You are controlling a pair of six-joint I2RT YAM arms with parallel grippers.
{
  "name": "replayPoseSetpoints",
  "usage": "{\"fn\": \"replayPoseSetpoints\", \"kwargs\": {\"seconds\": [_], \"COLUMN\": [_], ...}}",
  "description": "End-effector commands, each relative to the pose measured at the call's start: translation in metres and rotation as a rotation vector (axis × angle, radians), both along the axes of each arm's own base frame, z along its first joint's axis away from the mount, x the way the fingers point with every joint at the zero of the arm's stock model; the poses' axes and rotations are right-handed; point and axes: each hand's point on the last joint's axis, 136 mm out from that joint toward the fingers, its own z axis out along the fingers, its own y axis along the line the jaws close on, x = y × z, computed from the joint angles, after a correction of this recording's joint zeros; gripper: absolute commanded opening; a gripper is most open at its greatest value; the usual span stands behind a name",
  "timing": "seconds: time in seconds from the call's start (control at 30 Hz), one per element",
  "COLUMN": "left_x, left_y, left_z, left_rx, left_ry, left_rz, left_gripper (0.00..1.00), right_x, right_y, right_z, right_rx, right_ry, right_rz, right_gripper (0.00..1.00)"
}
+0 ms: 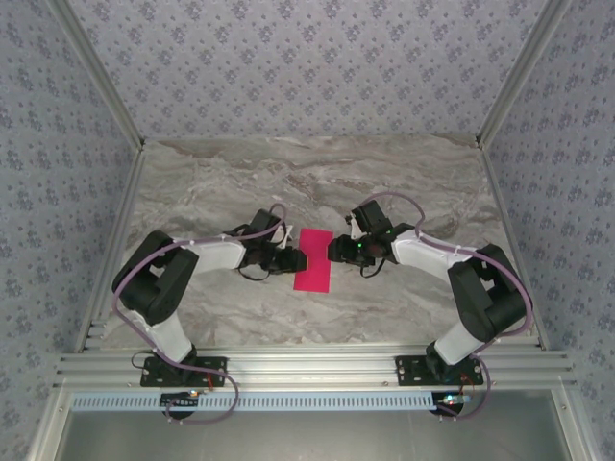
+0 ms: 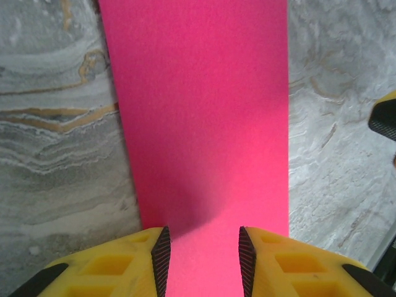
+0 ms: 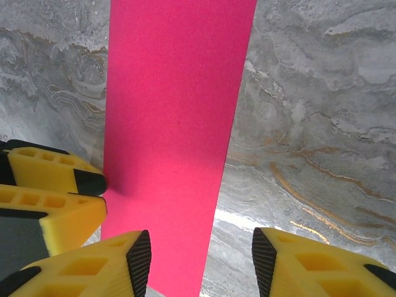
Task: Fold a paper plane with a square sheet of paper (fold left side to right side)
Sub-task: Fold the triangle a second time at the center of the table.
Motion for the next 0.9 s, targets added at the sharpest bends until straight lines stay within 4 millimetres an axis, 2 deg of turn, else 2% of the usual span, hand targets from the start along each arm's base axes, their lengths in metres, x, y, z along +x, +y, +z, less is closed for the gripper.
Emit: {"fn": "replayPoseSetpoints", "kwargs": {"seconds": [0.0,0.4,0.87], "left_x": [-0.002,-0.004,-0.006], "left_y": [0.002,0.002,-0.001], "left_z": [-0.008,-0.011,-0.010], "left_rx": [0.053,0.065,0.056], "left_ry": [0.003,-0.002,-0.003], "left_rz": [-0.018,-0.023,-0.026], "left_gripper": [0.36,0.36,0.36], "right_x": [-0.002,0.010,0.055], "right_y": [0.006,0.021,0.015], "right_z": [-0.005,-0.012,-0.018], "right_rx": [0.026,0.076,0.019], "right_ry": [0.034,0.076,0.006], "right_rz": [-0.001,-0.033,-0.084], "right_gripper": [0.53,0.53,0.53]}}
